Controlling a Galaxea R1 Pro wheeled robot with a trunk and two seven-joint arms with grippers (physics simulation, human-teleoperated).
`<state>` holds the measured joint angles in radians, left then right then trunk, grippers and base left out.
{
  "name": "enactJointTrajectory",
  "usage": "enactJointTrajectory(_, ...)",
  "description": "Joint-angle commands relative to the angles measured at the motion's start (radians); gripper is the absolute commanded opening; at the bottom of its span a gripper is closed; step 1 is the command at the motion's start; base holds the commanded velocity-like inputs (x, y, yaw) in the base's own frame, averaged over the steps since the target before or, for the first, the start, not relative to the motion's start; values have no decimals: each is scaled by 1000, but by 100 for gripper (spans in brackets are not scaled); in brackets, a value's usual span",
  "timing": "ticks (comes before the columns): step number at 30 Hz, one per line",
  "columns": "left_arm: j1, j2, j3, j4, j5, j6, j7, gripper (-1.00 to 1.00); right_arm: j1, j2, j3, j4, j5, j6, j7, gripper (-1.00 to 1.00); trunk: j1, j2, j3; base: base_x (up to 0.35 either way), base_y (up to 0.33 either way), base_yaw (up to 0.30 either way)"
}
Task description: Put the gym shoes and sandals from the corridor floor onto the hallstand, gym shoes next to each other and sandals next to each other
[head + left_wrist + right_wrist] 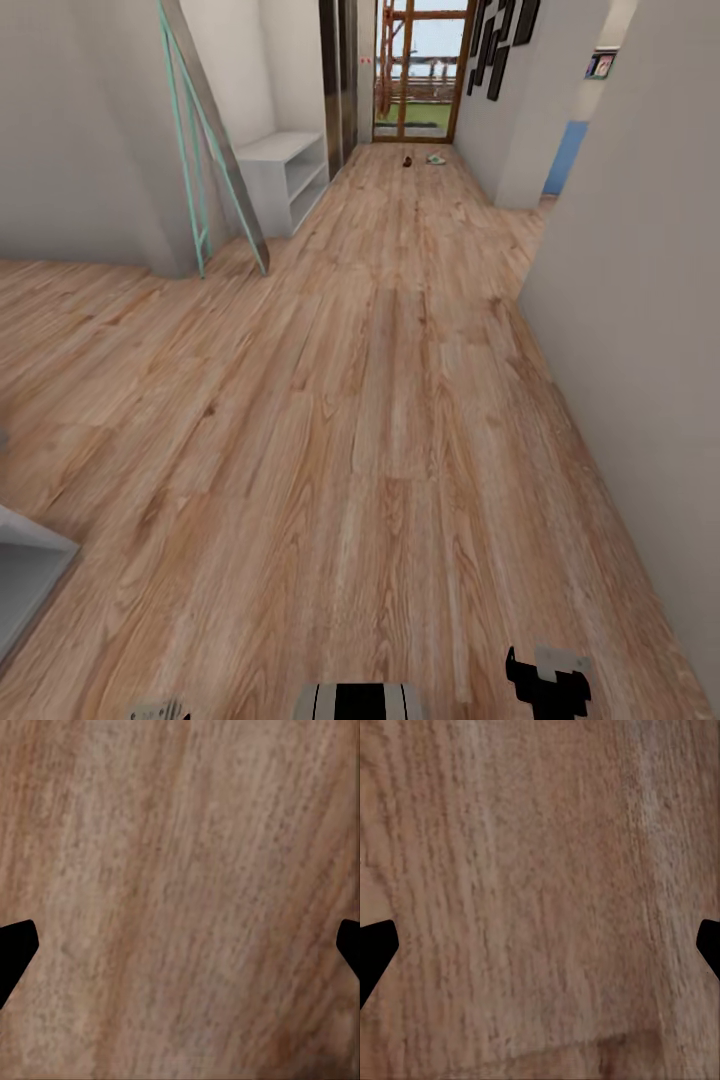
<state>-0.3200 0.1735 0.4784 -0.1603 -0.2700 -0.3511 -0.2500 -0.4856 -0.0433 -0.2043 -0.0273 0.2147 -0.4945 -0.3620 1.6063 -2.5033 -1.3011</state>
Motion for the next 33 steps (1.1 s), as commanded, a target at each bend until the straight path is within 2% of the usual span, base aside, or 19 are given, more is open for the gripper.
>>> enactJointTrajectory(1,-1,0,9,1,-8,-3,-5,100,-1,0,-7,1,11,-3,-4,100,0,0,-1,337,0,-18)
enactJointTrajectory(21,-1,0,9,1,-8,-3,-5,100,-1,-1,-6,1,15,-4,8,100,0,0,-1,338,0,-3)
enactJointTrajectory(24,-1,1,10,1,-8,-3,-5,100,-1,-1,-7,1,15,-4,38,100,0,0,-1,338,0,0)
enactJointTrajectory(26,-1,1,11,1,-7,-3,-5,100,-1,-6,-7,1,15,-4,121,100,0,0,-1,338,0,0)
enactJointTrajectory(27,-1,1,11,1,-7,-3,-5,100,-1,-7,-7,1,15,-3,137,100,0,0,-1,338,0,0)
enactJointTrajectory(33,-1,1,11,1,-6,-3,-5,100,-1,-8,-7,1,14,-3,188,100,0,0,-1,338,0,0)
